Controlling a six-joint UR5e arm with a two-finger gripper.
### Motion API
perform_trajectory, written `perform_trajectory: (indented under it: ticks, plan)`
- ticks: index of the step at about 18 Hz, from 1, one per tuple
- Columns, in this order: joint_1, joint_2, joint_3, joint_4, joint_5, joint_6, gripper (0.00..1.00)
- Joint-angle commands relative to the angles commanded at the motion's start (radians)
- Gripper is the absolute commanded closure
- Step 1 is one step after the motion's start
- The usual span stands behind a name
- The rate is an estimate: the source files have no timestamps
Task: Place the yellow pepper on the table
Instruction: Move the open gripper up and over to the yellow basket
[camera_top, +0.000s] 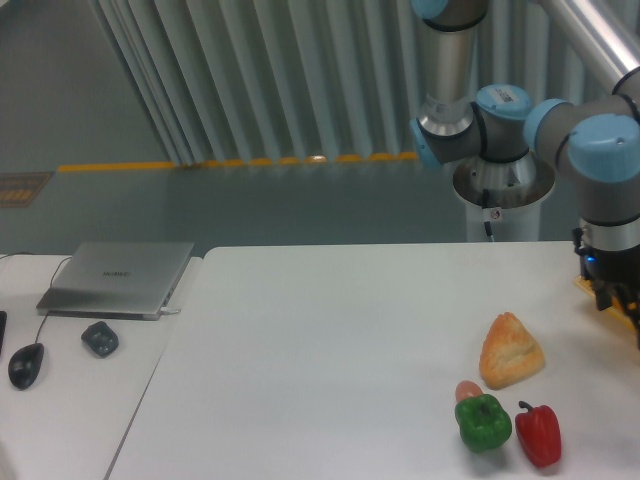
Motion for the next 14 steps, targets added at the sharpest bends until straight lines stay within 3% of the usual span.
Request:
perform_trajectory:
  ticks: [9, 11, 14]
  plan:
    - [0.087, 0.034, -0.090, -0.024, 0.014, 0.193, 0.00]
    - [0.106, 0.049, -0.094, -0.063, 0.008, 0.166, 0.00]
    - [0.121, 0.052, -0.092, -0.083, 0.000, -0.059, 0.00]
